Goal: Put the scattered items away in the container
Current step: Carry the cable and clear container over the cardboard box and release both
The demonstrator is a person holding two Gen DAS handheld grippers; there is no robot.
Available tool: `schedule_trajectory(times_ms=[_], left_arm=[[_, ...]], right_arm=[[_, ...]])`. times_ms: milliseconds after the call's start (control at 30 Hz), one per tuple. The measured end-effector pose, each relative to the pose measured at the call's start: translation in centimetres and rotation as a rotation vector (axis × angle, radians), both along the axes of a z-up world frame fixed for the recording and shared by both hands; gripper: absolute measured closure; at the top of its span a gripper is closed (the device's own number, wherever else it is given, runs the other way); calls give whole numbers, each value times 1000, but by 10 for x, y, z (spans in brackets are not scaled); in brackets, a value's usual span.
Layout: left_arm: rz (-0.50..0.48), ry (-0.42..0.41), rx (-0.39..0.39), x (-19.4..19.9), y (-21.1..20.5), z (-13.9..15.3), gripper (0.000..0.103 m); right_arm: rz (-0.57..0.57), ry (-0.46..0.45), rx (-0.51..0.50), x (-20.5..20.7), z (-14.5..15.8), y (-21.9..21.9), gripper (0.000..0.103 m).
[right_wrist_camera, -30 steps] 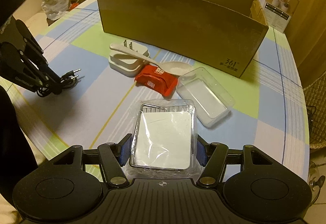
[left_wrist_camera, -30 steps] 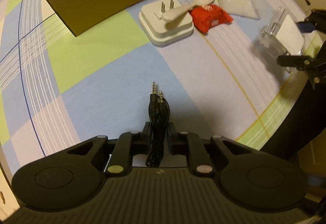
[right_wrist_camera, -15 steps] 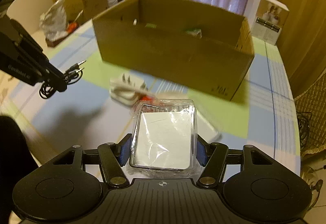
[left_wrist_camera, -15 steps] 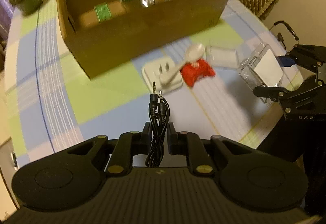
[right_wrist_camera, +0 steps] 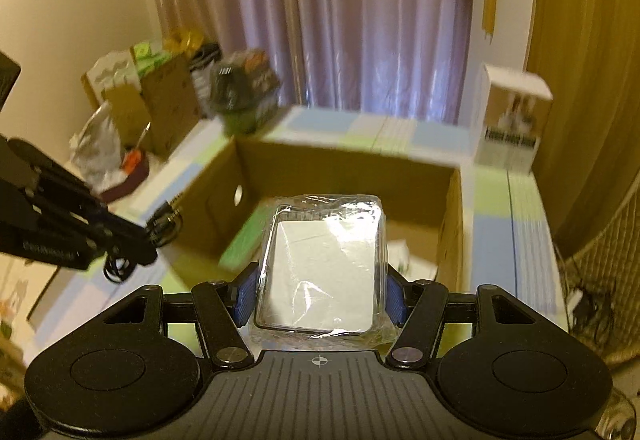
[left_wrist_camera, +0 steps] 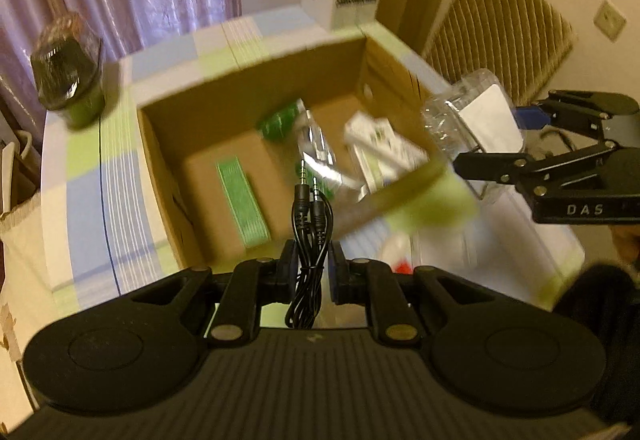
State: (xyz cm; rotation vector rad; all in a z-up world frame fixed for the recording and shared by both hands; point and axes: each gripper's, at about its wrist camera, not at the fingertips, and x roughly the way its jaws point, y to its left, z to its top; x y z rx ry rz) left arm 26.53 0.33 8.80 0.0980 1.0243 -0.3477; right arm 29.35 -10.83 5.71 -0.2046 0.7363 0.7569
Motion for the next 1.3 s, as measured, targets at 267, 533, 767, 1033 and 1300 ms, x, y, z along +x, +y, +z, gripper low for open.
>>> schedule_trajectory(times_ms=[267, 533, 767, 1033, 1300], left_arm=[[54, 15, -65, 57, -3, -10, 92], [80, 51, -95, 83, -3, -40, 92], [128, 47, -99, 87, 6, -54, 69], [153, 23, -59, 74, 19, -54, 58], [146, -4, -46, 66, 21, -47, 58]], right_arm=[[-16, 9, 5, 51, -7, 23, 39], [-29, 42, -4, 75, -32, 28, 39], [-31, 62, -16, 81, -47, 31, 39], [-37, 73, -22, 81, -52, 31, 39], [-36, 76, 0, 83, -50, 38, 39]])
